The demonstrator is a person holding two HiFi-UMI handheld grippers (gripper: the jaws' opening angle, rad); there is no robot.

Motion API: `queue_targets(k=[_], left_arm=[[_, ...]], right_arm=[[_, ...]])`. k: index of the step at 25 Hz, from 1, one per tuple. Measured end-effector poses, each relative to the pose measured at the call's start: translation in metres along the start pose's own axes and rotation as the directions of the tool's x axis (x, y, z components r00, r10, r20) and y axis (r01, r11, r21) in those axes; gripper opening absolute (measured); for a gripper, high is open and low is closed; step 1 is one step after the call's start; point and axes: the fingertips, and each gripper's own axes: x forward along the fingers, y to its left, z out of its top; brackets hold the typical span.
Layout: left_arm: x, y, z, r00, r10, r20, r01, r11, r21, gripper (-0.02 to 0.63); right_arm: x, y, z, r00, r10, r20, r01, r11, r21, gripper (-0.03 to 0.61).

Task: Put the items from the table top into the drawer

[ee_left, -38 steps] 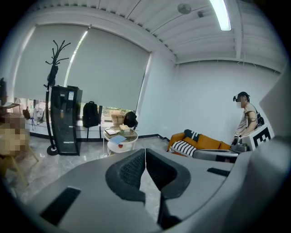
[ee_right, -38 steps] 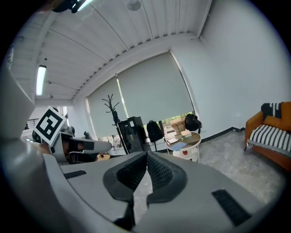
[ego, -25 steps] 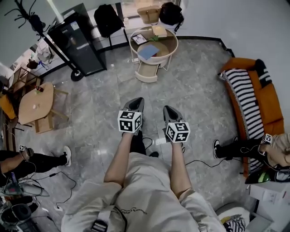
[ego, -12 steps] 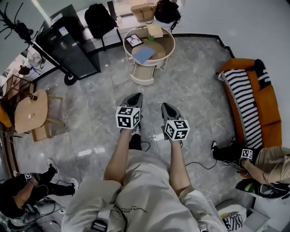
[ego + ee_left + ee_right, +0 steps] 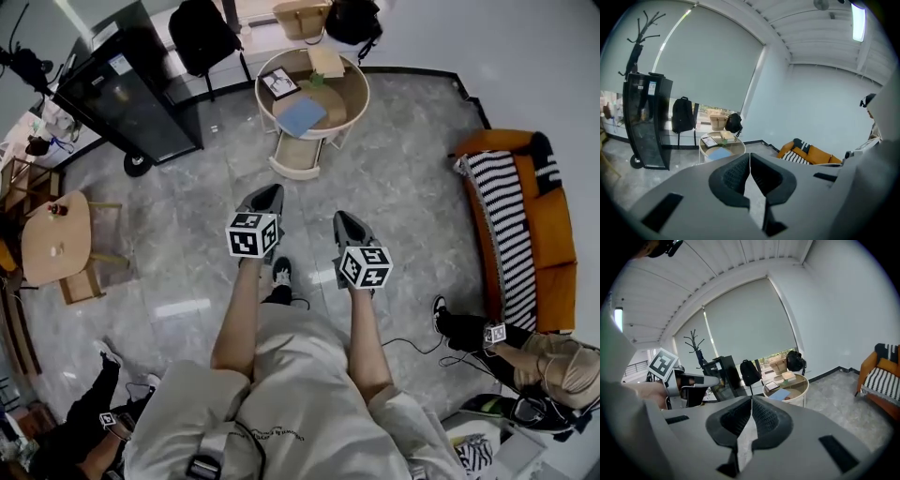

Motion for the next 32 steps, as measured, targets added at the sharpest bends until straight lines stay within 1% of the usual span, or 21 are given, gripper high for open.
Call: queue_targets(k=[4, 8, 12, 16, 20, 22, 24, 28, 32], left_arm=[[0.029, 0.038, 0.017, 1.000, -0.007, -0.001, 0.007, 1.000, -0.029, 0.021], [0.054, 0.059, 0.024, 0.999, -0.032, -0.022, 0.031, 0.999, -0.014, 0.022], [0.075, 0.068, 0.034, 0.998, -0.053, -0.023, 0.052, 0.999, -0.012, 0.021], [0.095, 0.069, 0.036, 0.997, -0.060, -0.039, 0.060, 0.998, -0.008, 0.023], [0.113, 0.071, 0.033, 0.997, -0.039, -0.073, 0.041, 0.999, 0.015, 0.022], [0.121, 0.078, 0.037, 0.997, -0.009, -0.074, 0.011, 1.000, 0.015, 0.023], [0.131, 0.084, 0.050, 0.998, 0.021, -0.059, -0.020, 1.000, 0.011, 0.023], [0.150, 0.092, 0.077, 0.996, 0.087, -0.030, -0.087, 0.996, 0.008, 0.023], [0.181, 0.088, 0.104, 0.989, 0.145, 0.000, -0.145, 0.989, -0.010, 0.023]], right_arm=[[0.031, -0.016, 0.007, 0.998, -0.055, -0.013, 0.055, 0.998, 0.017, 0.034], [0.054, -0.027, 0.010, 0.995, -0.094, -0.013, 0.095, 0.994, 0.051, 0.034], [0.069, -0.033, 0.012, 0.993, -0.115, -0.016, 0.116, 0.992, 0.049, 0.034], [0.081, -0.046, 0.019, 0.994, -0.111, -0.012, 0.111, 0.992, 0.052, 0.034], [0.100, -0.066, 0.033, 0.996, -0.089, 0.000, 0.089, 0.995, 0.048, 0.035], [0.115, -0.075, 0.043, 0.997, -0.080, 0.002, 0.080, 0.997, 0.021, 0.035], [0.133, -0.084, 0.061, 0.998, -0.061, 0.016, 0.061, 0.998, -0.021, 0.035], [0.169, -0.098, 0.103, 0.998, 0.042, 0.046, -0.038, 0.996, -0.080, 0.034], [0.197, -0.120, 0.152, 0.984, 0.155, 0.082, -0.147, 0.984, -0.099, 0.034]])
